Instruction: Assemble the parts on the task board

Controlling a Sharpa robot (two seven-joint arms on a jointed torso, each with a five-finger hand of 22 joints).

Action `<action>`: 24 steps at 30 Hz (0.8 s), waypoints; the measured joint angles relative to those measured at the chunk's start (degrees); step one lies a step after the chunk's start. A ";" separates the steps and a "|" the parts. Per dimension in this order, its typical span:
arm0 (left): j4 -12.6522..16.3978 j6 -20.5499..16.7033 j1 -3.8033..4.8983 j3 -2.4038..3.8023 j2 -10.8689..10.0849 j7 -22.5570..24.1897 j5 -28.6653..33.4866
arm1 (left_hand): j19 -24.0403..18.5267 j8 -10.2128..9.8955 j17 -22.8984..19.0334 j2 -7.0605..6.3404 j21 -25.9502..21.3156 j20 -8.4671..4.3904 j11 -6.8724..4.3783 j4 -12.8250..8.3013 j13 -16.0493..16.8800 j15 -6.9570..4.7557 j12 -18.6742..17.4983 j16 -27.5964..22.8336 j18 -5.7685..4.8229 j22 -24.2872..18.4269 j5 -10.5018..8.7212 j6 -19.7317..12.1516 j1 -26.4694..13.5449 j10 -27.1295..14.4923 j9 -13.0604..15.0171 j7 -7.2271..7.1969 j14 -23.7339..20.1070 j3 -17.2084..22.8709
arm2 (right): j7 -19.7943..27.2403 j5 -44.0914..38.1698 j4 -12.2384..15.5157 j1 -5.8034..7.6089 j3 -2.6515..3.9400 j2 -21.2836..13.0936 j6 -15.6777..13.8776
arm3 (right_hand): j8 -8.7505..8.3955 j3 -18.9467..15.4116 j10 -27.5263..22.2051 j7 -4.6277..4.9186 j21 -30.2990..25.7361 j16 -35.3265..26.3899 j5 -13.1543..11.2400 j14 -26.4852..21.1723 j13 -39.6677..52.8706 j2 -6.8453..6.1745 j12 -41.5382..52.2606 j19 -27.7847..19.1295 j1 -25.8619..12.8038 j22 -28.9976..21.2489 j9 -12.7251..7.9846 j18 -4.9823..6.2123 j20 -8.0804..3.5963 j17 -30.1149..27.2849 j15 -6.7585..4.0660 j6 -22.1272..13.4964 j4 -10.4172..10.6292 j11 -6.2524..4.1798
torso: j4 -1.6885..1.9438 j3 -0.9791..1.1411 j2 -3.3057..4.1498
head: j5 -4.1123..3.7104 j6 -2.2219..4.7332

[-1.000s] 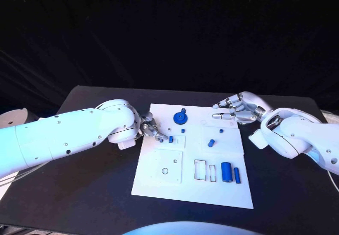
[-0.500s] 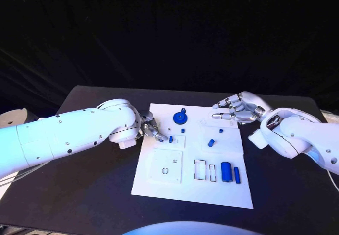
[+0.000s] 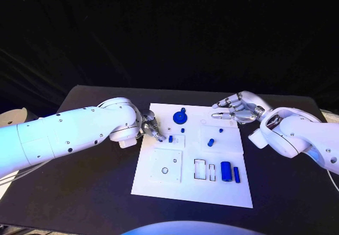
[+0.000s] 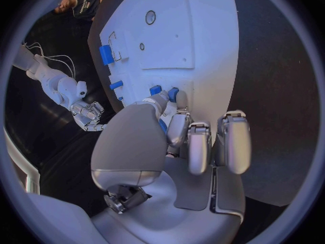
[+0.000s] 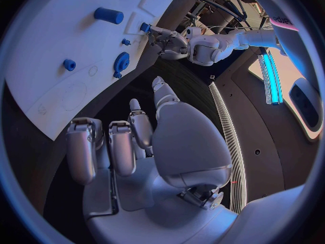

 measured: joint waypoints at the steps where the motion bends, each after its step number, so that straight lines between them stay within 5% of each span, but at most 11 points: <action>1: 0.01 0.00 0.00 0.00 0.01 0.05 0.02 | 0.00 0.00 0.00 -0.04 0.00 0.00 0.01 0.25 -0.04 0.00 0.00 0.00 0.00 0.00 0.81 -0.08 0.27 0.00 0.00 0.22 0.00 0.25 | 0.00 0.00 0.00 0.00 0.00 0.00 0.01 | 0.00 0.00 0.00 0.00 0.00 0.00 0.00 0.00 0.00 0.00 0.00 0.00 0.00 0.00 0.00 0.00 0.00 0.00 0.00 0.00 0.00 0.00 | 0.02 0.00 0.00 | 0.00 0.00; 6: 0.02 -0.04 -0.02 -0.03 0.01 0.31 0.06 | 0.21 1.12 0.00 -0.32 0.00 0.21 0.11 1.46 -0.26 0.22 -0.22 0.00 0.00 0.00 3.02 -0.58 0.56 -0.10 0.06 0.50 -0.22 1.47 | 0.00 0.00 0.01 0.00 0.00 0.01 0.08 | 0.00 0.00 0.00 0.00 0.00 0.00 0.00 0.00 0.00 0.00 0.00 0.00 0.00 0.00 -0.01 0.00 0.00 0.00 0.00 0.00 0.00 0.00 | 0.02 0.00 -0.01 | -0.01 0.01; 17: 0.59 -0.17 -0.12 -0.13 -0.55 0.78 0.03 | 0.21 2.68 -0.01 -1.46 0.00 0.20 0.31 1.98 -0.52 0.42 -0.22 0.00 0.00 0.00 3.09 -1.17 -0.57 0.10 0.88 0.64 -0.03 2.71 | 0.00 0.00 -0.03 0.00 0.00 0.05 0.30 | 0.00 0.00 0.00 0.00 0.00 0.00 0.00 0.00 0.02 0.00 0.00 0.00 0.00 -0.01 -0.01 0.00 0.00 -0.01 0.00 0.00 0.00 0.00 | -0.01 0.02 -0.04 | 0.05 0.23; 19: 0.88 -0.15 -0.10 -0.10 -0.86 0.80 0.05 | 0.21 2.94 -0.01 -1.72 0.00 0.20 0.31 0.91 -0.52 0.42 -0.22 0.00 0.00 0.00 3.12 -1.17 -0.84 0.10 0.94 0.64 -0.03 4.09 | 0.00 0.00 -0.05 0.00 0.00 0.06 0.33 | 0.00 0.00 0.00 0.00 0.00 0.00 0.00 0.00 0.03 0.00 0.00 0.00 0.00 -0.01 -0.01 0.00 0.00 -0.01 0.00 0.00 0.00 0.00 | -0.01 0.03 -0.04 | 0.06 0.27; 21: 1.03 -0.06 0.07 -0.01 -1.31 0.80 0.08 | 0.21 2.70 -0.01 -1.89 0.00 0.20 0.32 -2.43 -0.52 0.42 -0.22 0.00 0.00 0.00 3.12 -1.79 -1.00 0.09 0.59 0.66 -0.03 7.41 | 0.00 0.00 -0.07 0.00 0.00 0.07 0.36 | 0.00 0.00 0.00 0.00 0.00 0.00 0.00 0.00 0.03 0.00 0.00 0.00 0.00 -0.02 -0.01 0.00 0.00 -0.01 0.00 0.00 0.00 0.00 | 0.00 0.03 -0.04 | 0.08 0.32; 24: 1.31 0.34 0.56 0.08 -1.86 0.73 0.28 | 0.21 2.96 -0.01 -2.03 0.00 0.20 0.32 -2.47 -0.57 0.42 -0.22 0.00 0.00 0.00 3.12 -1.90 -1.13 0.09 0.63 0.74 -0.03 7.46 | 0.00 0.00 -0.12 0.00 0.00 0.11 0.40 | 0.00 0.00 0.00 0.00 0.00 0.00 0.00 0.00 0.04 0.00 0.00 0.00 0.00 -0.02 -0.01 0.00 0.00 -0.02 0.00 0.00 0.00 0.00 | 0.01 0.06 -0.04 | 0.13 0.35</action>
